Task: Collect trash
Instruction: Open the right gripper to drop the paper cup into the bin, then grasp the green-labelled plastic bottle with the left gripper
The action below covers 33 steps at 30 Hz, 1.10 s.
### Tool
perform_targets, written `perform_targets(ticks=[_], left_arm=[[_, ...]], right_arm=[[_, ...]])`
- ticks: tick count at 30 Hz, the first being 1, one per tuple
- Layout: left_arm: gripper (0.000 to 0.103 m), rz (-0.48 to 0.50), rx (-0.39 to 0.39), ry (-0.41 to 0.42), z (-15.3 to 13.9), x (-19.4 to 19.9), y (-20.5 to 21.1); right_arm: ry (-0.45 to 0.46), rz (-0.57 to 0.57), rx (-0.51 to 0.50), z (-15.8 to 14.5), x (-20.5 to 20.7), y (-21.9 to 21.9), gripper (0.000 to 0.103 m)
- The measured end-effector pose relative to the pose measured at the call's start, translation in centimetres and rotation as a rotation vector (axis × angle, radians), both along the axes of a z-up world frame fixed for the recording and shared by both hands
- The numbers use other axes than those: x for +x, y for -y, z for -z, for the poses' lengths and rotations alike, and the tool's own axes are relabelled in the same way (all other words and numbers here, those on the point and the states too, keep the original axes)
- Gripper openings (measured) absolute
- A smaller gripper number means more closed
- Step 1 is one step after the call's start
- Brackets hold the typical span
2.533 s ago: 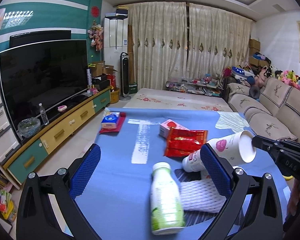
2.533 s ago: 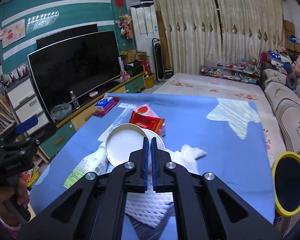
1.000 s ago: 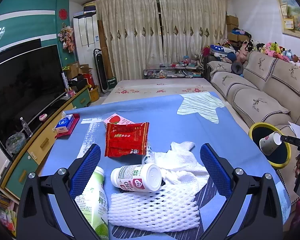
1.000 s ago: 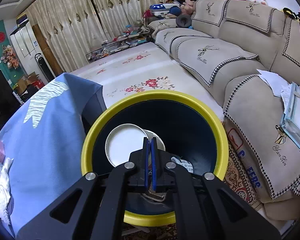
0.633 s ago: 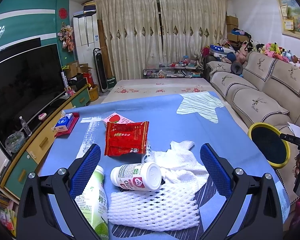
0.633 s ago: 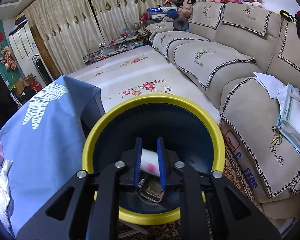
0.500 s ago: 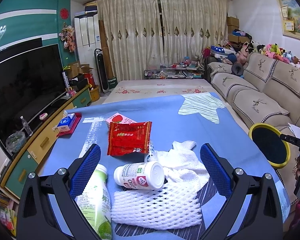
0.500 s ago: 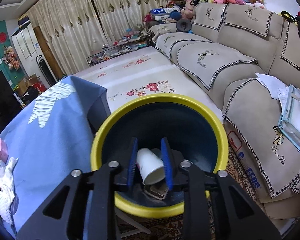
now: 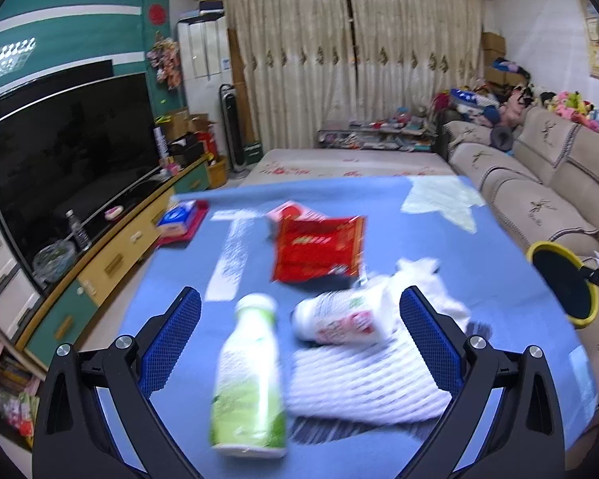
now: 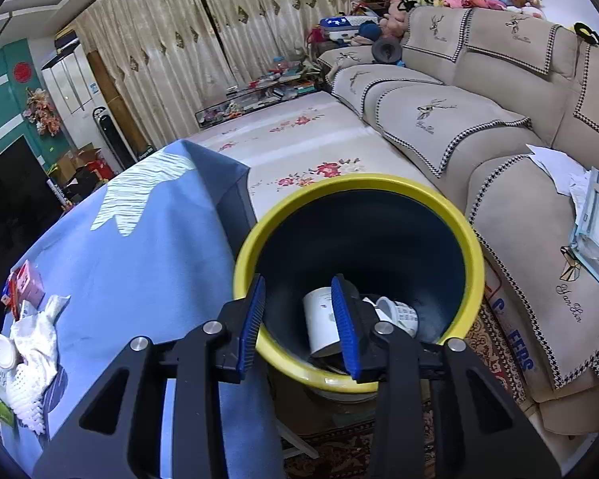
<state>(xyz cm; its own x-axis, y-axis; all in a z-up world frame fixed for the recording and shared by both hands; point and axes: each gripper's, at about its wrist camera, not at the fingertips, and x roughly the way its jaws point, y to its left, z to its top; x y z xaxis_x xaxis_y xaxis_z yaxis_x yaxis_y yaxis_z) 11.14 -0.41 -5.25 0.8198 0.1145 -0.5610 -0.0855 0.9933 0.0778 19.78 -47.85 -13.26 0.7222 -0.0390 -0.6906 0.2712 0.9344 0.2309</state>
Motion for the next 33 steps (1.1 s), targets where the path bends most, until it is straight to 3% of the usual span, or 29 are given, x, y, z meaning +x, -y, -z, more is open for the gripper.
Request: perform_targets(ticks=[9,14,24,33], left_arm=[[0.098,-0.087,-0.028,-0.093,2.8,0.2,-3.8],[0.098,-0.105,0.007,-0.145,4.0,0.9,-4.0],[0.096,-0.115,-0.02,-0.221,6.7,1.0,-4.7],[0.082,-0.131,-0.067,-0.28,9.1,1.3,-5.4]], right_arm=[[-0.007,-0.047,-0.007,0.1,0.5,-2.0,0.033],[-0.012,-0.049,-0.008,0.2,0.5,-2.0,0.033],[-0.023,-0.063,-0.001,0.6,0.8,-2.5,0.033],[-0.027,-0.069,-0.004,0.7,0.9,-2.8,0.033]])
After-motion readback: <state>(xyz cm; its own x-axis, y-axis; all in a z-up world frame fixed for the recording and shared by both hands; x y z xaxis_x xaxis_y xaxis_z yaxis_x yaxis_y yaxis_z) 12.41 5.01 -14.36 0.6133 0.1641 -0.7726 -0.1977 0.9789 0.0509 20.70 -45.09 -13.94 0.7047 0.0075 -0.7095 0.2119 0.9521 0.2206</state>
